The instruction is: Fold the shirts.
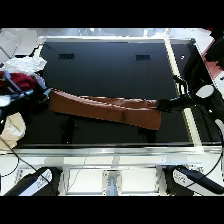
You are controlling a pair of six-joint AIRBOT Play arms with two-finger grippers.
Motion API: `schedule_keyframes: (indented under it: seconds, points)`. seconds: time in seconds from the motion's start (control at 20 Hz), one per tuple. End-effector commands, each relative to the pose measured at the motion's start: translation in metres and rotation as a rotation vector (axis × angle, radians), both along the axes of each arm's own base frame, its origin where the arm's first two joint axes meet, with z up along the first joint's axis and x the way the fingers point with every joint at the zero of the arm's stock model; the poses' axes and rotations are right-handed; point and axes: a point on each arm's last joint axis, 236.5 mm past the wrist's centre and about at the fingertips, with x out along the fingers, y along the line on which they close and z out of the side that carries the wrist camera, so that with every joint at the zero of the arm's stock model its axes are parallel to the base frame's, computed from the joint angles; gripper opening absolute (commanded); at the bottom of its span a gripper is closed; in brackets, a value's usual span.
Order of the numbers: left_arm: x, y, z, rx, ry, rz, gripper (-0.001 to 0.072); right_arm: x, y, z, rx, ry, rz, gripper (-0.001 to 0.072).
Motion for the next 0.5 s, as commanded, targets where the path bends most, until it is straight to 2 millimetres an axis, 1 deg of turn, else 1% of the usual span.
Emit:
schedule_keyframes:
  seconds: [0.0, 0.15, 0.3, 0.35, 0.4, 0.45]
  points:
    - [0.024, 0.007, -0.037, 0.051, 0.036, 0.018, 0.0012, 0.044, -0.005, -0.031, 0.007, -0.041, -0.052, 0.0013]
    - [0.031, 0.017, -0.047, 0.078, 0.034, 0.048, 0.0011, 0.056, -0.002, -0.052, 0.002, 0.001, -0.039, 0.0013]
    - [0.032, 0.020, -0.056, 0.117, 0.040, 0.024, 0.0024, 0.066, 0.014, -0.066, -0.012, -0.013, -0.014, 0.0015]
    - [0.032, 0.018, -0.056, 0.121, 0.037, 0.017, 0.0100, 0.070, 0.016, -0.068, -0.027, -0.028, -0.008, 0.0016]
    - [0.033, 0.016, -0.054, 0.134, 0.030, 0.002, 0.0452, 0.073, 0.015, -0.068, -0.040, -0.045, -0.011, 0.0071]
    - [0.034, 0.015, -0.051, 0.140, 0.020, -0.006, 0.0603, 0.074, 0.013, -0.067, -0.041, -0.045, -0.015, 0.0289]
